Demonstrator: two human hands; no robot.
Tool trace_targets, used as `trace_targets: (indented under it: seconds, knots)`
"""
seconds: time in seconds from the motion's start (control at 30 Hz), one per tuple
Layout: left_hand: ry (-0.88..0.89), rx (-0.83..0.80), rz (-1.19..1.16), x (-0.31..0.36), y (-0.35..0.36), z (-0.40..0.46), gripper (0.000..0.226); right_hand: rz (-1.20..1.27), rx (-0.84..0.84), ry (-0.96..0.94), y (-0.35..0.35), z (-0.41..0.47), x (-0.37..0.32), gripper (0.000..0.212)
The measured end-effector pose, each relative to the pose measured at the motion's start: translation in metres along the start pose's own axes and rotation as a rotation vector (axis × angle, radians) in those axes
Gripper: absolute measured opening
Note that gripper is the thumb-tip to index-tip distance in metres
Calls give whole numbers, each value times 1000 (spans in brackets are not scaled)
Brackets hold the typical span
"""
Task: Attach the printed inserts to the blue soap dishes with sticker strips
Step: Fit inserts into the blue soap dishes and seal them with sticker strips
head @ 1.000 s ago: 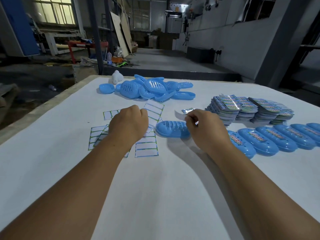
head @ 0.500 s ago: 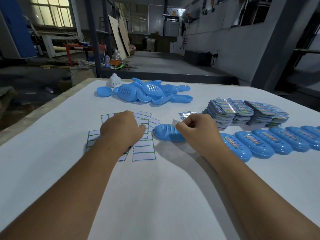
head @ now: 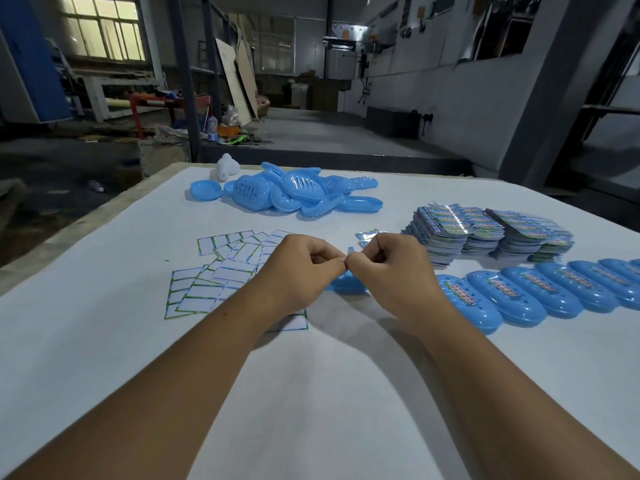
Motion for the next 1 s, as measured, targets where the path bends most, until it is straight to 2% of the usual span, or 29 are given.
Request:
trace_targets:
  seconds: [0.3,0.43,0.57,0.7,0.8,1.0]
  knots:
    - [-9,-12,-58,-5,1,1,21,46,-36,-21,2,-1,0,22]
    - [-61,55,-89,-14,-7,1,10,52,-134,-126,10,0,-5,23]
    - [-100,135,-117,-19,-18,1,17,-3,-184,-229,18,-1,-12,21]
    - [-126,184,-134,-20,-21,1,20,-80,-52,-63,4,8,6,30]
    - [-146,169,-130,-22,-20,3,21,-15,-20,61,-2,10,18,31]
    - [-183,166,-143,-29,-20,6,22,82,-42,79,-1,7,13,28]
Point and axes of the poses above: each hand's wrist, its own z-axis towards the middle knuckle, its own y-axis out of the palm, x = y × z, the point moved 8 cm from there along z, towards the middle knuckle, and after that the axes turned 8 degrees about -x, right-handed, at the moved point
